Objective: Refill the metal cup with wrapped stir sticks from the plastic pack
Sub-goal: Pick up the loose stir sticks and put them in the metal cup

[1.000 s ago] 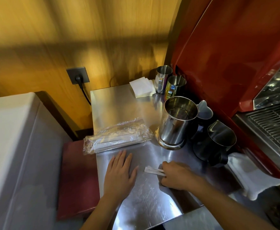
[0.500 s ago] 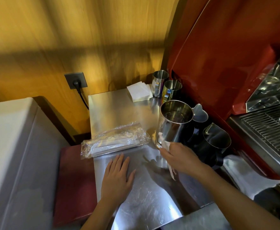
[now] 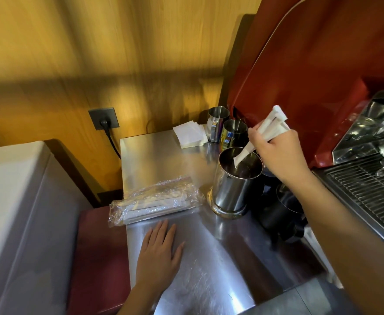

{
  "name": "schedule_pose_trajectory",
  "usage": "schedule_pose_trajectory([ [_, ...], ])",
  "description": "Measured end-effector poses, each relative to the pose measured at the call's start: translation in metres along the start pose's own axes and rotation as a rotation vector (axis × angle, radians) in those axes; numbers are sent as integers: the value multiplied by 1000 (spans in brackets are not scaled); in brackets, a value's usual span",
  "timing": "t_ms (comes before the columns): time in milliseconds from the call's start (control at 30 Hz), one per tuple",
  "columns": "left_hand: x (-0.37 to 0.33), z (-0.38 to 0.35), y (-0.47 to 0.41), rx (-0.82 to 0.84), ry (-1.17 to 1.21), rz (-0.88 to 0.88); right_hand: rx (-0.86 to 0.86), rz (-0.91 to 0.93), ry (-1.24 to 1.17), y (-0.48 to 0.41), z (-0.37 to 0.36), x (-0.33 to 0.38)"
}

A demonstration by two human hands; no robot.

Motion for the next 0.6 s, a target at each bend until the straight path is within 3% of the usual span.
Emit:
schedule_pose_trajectory([
  [167,-2,6,2,-13,10,4,403,-125,483,-11,-39,-37],
  [300,-3,7,3,5,22,9,572,-137,502,-8,-58,-50],
  [400,-3,9,3,23,34,15,583,-145,458,-8,-60,-53],
  [600,-1,7,3,14,50,21,417,-91,287,-17,-46,-35],
])
Point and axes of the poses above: each hand's wrist, its own y-axis away from the middle knuckle, its own z-axis out of the back of the hand, x = y × z, the point moved 9 cm from there along -y, towards the middle knuckle, and after that the axes turned 10 degrees about z, right-handed, at the moved point
